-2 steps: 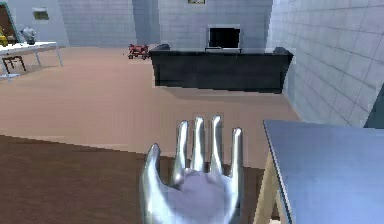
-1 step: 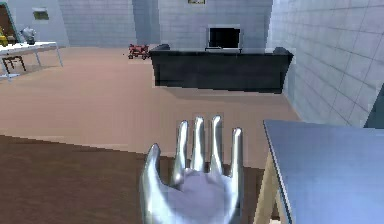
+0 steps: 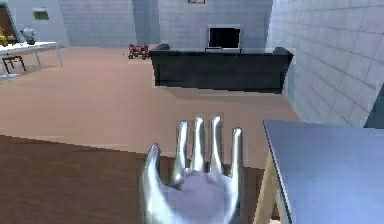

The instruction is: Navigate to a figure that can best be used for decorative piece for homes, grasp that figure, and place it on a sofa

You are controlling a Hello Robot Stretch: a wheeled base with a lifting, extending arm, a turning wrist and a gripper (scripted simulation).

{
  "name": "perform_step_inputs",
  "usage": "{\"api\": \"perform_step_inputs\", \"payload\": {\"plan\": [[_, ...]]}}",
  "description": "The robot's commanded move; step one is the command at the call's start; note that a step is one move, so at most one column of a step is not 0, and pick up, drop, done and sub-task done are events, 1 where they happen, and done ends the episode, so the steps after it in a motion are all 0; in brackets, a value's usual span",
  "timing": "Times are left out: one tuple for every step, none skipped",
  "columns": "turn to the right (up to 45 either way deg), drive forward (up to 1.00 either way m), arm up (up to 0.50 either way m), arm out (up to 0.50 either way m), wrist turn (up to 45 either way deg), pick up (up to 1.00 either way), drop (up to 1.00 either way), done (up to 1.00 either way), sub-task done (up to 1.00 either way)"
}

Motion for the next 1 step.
{"api": "perform_step_inputs", "payload": {"plan": [[45.0, 0.00, 0.00, 0.00, 0.0, 0.00, 0.00, 0.00, 0.00]]}}
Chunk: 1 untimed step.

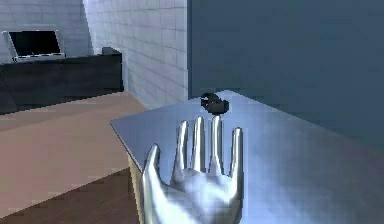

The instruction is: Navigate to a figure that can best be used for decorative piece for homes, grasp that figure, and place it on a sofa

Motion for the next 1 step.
{"api": "perform_step_inputs", "payload": {"plan": [[36.0, 0.00, 0.00, 0.00, 0.0, 0.00, 0.00, 0.00, 0.00]]}}
